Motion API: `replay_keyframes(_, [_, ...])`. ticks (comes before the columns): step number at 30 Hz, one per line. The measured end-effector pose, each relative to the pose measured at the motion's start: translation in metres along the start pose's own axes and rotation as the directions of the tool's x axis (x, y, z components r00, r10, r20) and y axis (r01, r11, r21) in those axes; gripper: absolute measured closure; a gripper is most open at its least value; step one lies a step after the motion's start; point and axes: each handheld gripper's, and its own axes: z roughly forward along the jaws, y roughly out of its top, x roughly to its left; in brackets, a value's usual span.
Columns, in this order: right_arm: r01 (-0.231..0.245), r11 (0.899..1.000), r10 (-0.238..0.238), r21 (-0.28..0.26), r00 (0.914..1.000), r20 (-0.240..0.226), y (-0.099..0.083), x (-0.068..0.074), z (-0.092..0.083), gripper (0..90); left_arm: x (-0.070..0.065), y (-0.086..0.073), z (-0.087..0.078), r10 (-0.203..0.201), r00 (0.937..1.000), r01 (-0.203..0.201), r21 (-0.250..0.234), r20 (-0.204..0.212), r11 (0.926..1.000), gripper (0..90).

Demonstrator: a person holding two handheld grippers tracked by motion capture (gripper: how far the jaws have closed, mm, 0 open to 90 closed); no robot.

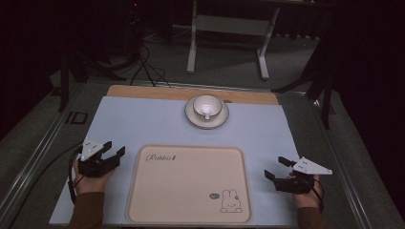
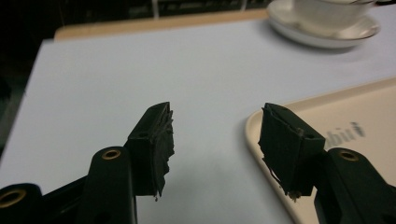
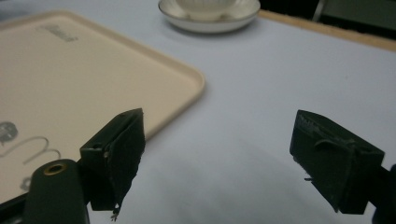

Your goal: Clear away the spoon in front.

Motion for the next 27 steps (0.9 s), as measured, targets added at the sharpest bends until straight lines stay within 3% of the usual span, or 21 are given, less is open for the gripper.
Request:
replay_keyframes(6, [0.019, 1.0, -0.019, -0.017, 0.9998, 0.003, 0.003, 0.004, -0.001, 17.6, 0.0, -0.001, 0.0, -0.014, 0.9994, 0.013, 0.018, 0.031, 0.9998, 44.8])
replay_keyframes(12, [0.027, 0.999, -0.027, -0.021, 0.9996, -0.004, 0.003, 0.005, 0.0, 17.6, -0.002, -0.001, 0.006, -0.003, 0.9992, 0.001, 0.042, 0.041, 0.9991, 44.7])
replay_keyframes(17, [0.035, 0.999, -0.035, -0.018, 0.9994, -0.009, 0.004, 0.006, -0.001, 17.6, -0.006, 0.003, 0.009, -0.051, 0.9955, 0.049, 0.036, 0.08, 0.9982, 44.1])
replay_keyframes(27, [0.054, 0.998, -0.054, -0.013, 0.9985, -0.01, 0.005, 0.01, 0.001, 17.6, -0.029, 0.032, 0.006, -0.001, 0.9932, 0.001, 0.001, 0.116, 1.0, 43.7])
